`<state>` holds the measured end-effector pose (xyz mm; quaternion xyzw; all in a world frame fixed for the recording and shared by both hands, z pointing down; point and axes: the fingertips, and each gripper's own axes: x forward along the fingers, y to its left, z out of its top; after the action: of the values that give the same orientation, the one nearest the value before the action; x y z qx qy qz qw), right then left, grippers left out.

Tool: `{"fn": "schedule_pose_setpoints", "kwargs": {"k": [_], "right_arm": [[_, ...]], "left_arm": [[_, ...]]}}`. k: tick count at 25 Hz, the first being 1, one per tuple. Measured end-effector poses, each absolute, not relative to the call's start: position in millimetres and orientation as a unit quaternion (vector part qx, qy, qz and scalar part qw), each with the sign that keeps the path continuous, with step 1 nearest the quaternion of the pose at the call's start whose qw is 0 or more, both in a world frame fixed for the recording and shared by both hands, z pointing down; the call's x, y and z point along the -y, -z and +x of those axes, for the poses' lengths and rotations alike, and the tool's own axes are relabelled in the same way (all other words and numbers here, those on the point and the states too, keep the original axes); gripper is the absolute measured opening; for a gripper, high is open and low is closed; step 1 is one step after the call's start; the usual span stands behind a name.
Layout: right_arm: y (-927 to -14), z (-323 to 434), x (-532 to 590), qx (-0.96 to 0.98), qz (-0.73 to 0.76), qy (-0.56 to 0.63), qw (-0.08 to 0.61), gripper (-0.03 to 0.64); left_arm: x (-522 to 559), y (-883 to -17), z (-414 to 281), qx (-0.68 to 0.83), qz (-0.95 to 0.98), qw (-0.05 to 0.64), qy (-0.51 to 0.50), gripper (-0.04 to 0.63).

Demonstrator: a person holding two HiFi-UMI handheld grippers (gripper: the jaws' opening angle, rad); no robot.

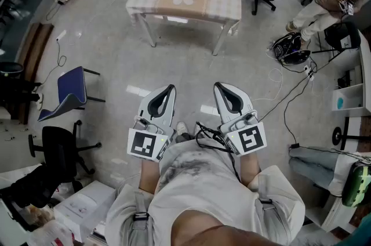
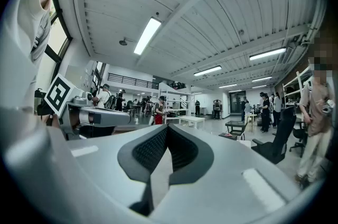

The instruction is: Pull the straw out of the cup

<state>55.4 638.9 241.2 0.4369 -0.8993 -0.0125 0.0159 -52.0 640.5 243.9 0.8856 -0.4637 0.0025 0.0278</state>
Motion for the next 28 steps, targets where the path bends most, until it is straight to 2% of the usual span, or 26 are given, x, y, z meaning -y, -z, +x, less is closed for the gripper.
{"fn": "schedule_pose_setpoints", "kwargs": {"k": [12,17,28], "right_arm": [[-243.2,87.0,-626.1,0.897,0.441,0.012,0.014,0.009],[-244.4,99.7,-620.7,0.9,0.436,0.009,0.013,0.009],[-255.0,96.0,-577.4,0.9,0.435,0.001,0.023,0.009]], "left_arm": [[-626.9,-249.7,-21.4,0.467,0.883,0.051,0.006,0.006],[-626.5,-248.0,-1.3,0.468,0.883,0.031,-0.012,0.006],[-584.4,-256.3,-4.0,0.473,0.88,0.04,-0.011,0.006]]}}
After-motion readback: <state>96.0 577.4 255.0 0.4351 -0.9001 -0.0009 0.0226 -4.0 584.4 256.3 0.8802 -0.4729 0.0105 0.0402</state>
